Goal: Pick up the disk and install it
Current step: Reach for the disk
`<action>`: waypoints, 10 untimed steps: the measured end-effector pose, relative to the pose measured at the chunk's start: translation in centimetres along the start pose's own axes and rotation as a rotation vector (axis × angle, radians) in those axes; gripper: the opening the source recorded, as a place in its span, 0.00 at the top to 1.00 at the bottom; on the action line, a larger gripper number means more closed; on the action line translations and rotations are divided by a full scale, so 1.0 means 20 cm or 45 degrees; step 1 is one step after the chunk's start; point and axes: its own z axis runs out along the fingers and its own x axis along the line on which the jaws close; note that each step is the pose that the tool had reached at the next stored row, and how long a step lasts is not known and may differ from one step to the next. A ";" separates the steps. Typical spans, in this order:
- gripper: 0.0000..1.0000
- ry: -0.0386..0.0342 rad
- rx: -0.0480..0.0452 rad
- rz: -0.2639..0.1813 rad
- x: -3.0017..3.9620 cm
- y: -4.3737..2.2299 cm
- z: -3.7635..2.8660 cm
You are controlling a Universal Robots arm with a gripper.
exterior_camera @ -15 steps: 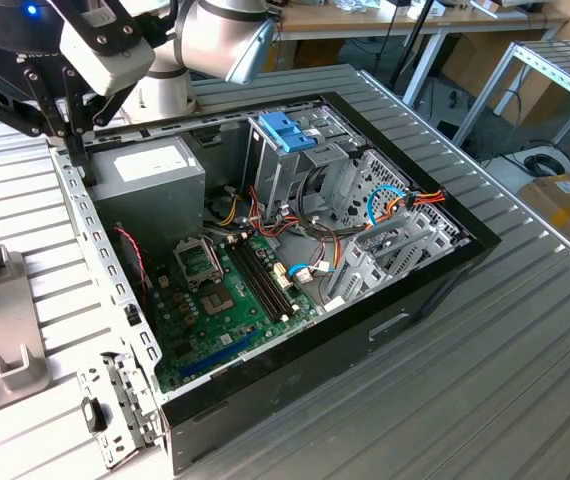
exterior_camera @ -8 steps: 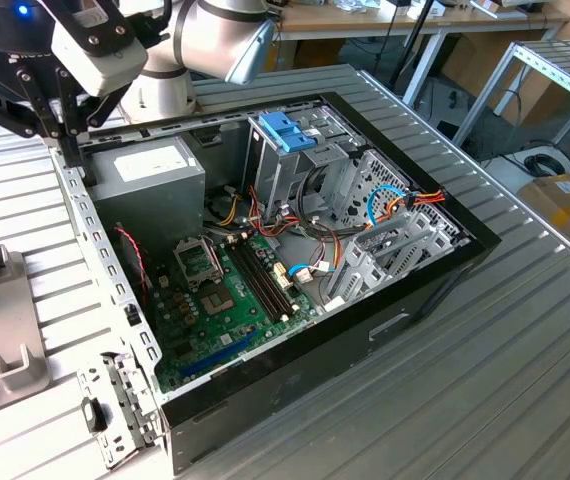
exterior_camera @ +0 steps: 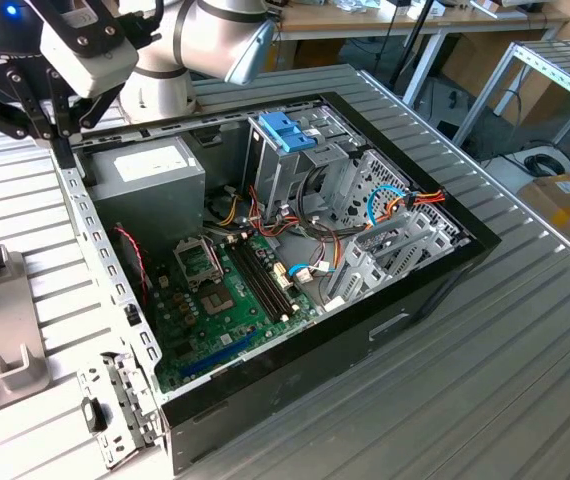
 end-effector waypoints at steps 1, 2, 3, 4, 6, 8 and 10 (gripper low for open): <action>0.90 0.0001 0.000 0.000 0.004 0.000 0.000; 0.90 0.0000 0.000 0.000 0.007 -0.001 0.000; 0.90 0.0001 0.000 0.000 0.013 -0.001 -0.001; 0.90 0.0001 0.000 0.000 0.016 -0.001 -0.001; 0.90 0.0001 0.000 0.000 0.022 -0.002 -0.001; 0.90 0.0001 0.000 0.000 0.032 -0.002 -0.001; 0.90 0.0000 0.000 0.000 0.038 -0.003 -0.001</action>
